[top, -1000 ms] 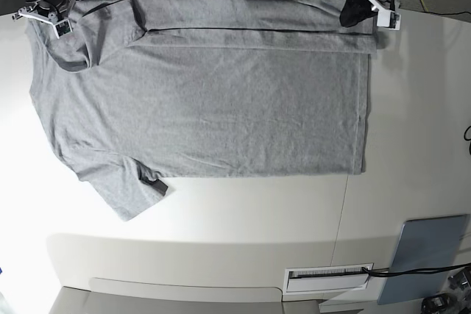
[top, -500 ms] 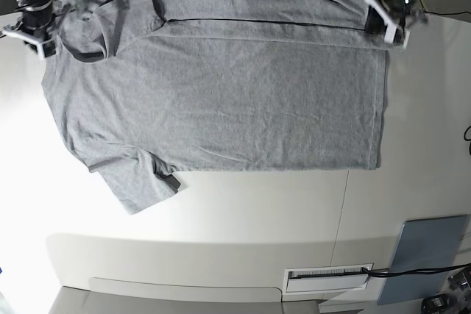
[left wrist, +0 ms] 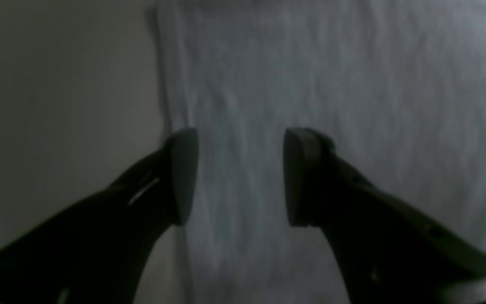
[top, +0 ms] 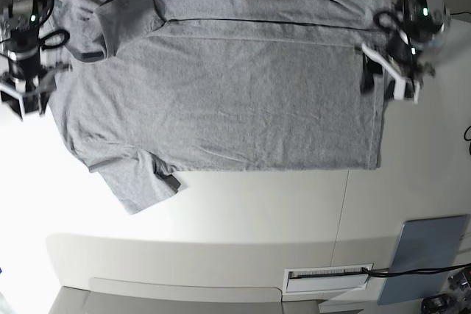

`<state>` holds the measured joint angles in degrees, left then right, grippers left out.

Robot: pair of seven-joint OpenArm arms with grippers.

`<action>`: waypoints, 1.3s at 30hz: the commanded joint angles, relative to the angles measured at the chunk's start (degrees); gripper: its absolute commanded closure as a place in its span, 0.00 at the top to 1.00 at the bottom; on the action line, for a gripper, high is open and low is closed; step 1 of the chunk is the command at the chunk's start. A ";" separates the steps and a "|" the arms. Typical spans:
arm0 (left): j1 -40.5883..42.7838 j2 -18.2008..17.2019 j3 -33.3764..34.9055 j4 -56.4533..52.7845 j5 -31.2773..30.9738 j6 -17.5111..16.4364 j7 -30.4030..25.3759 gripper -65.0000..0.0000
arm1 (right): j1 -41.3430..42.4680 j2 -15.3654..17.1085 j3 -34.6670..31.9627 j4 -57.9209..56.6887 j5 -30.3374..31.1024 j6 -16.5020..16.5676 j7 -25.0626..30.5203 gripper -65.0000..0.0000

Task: Fold the T-shirt properly
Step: 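Move both grippers to the hem corners of the shirt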

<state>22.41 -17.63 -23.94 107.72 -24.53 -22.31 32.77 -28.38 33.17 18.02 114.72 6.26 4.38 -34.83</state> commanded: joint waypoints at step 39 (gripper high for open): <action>-44.15 -2.51 10.64 -54.49 7.32 -0.13 4.87 0.51 | 21.90 0.79 -9.84 -14.75 11.72 9.79 -9.40 0.40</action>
<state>-20.97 -20.16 -13.47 52.93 -17.12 -22.09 35.92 -7.44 32.84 7.60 99.20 18.06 14.61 -45.80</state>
